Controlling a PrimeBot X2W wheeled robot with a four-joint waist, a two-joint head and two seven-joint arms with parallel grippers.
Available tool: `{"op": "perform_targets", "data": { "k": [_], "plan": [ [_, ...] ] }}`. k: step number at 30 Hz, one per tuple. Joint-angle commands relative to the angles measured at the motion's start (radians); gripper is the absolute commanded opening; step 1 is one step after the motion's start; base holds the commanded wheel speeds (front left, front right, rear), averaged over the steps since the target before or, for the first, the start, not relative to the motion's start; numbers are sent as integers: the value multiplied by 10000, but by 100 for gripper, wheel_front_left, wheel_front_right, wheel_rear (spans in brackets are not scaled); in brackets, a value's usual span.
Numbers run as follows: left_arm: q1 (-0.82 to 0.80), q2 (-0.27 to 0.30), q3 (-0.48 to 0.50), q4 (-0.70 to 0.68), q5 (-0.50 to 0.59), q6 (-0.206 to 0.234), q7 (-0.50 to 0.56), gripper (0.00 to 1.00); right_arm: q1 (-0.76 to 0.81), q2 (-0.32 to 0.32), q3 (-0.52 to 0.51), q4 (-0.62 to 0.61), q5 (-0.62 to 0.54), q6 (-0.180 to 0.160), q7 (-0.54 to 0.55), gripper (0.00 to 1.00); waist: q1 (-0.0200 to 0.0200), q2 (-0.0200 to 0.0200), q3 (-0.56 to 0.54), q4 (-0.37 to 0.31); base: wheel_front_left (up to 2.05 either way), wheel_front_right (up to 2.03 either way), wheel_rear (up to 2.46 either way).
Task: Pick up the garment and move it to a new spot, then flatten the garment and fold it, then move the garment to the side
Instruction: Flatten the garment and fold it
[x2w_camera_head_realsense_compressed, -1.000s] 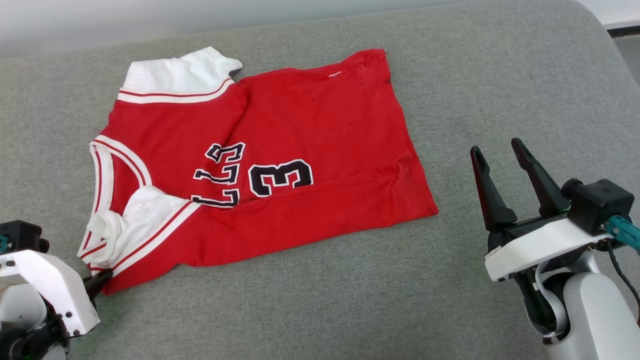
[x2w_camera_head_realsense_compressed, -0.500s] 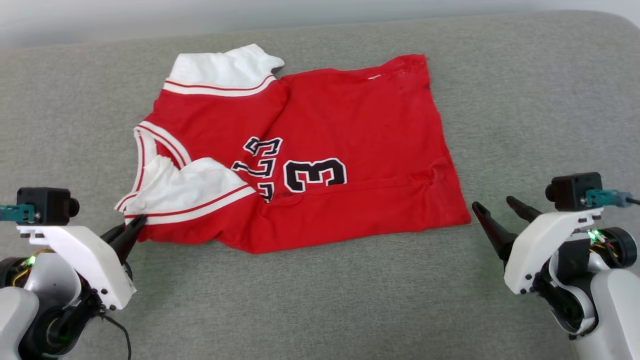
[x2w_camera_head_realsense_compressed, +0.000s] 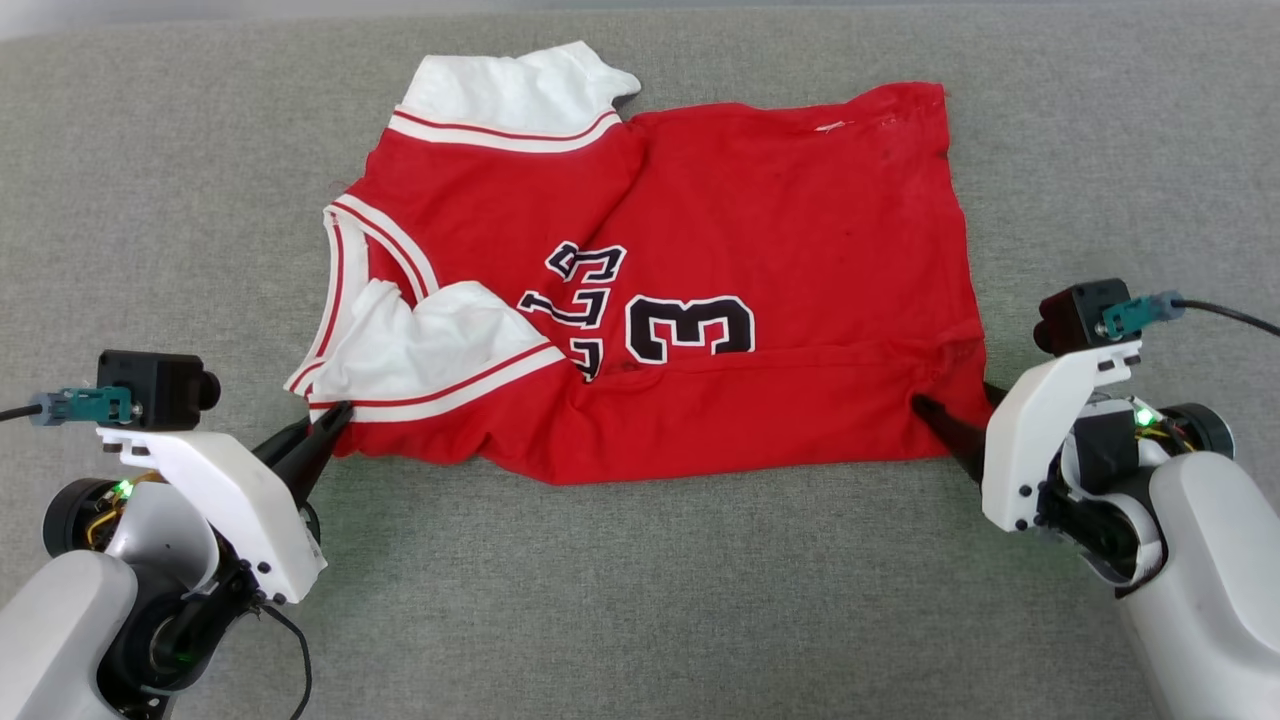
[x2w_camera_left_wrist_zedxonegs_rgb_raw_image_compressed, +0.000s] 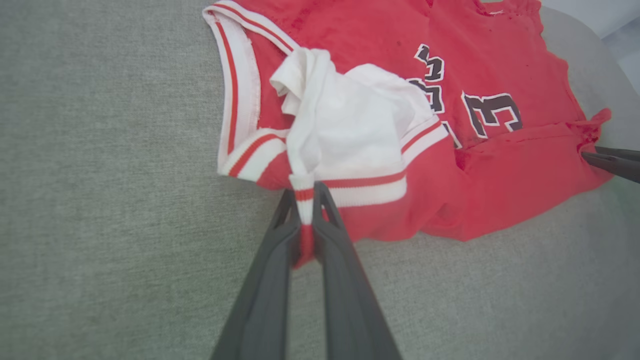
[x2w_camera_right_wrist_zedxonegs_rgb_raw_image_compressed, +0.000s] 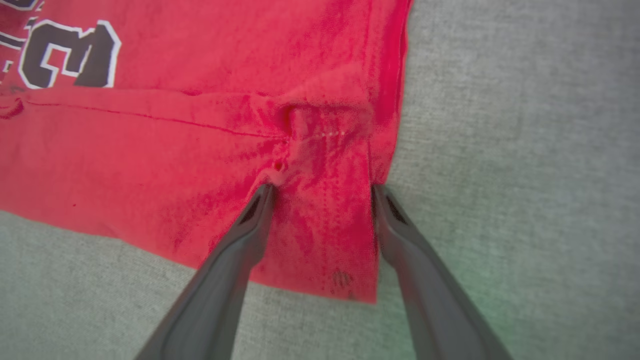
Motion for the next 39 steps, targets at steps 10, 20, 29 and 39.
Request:
{"op": "perform_targets", "data": {
  "k": [10, 20, 29, 39],
  "plan": [
    [-259, -267, 12, 377, -25, -187, -399, 0, -467, -56, 442, 346, 476, -2, 236, 0, 0, 0, -98, 79, 0, 0, 0],
    [134, -367, 99, 324, -121, 22, -623, 0, -275, -478, 749, -337, 716, -3, -166, 0, 0, 0, -879, -24, 0, 0, 0],
    [764, -215, 199, -45, -219, 482, -670, 0, 300, -800, 818, -882, 867, -3, -302, 0, 0, 0, -1606, -53, 0, 0, 0],
    [2325, -100, 353, -669, -713, 1213, -651, 0, 1828, -994, 546, -1697, 1063, -3, -52, 0, 0, 0, -2305, -142, 0, 0, 0]
  ]
}}
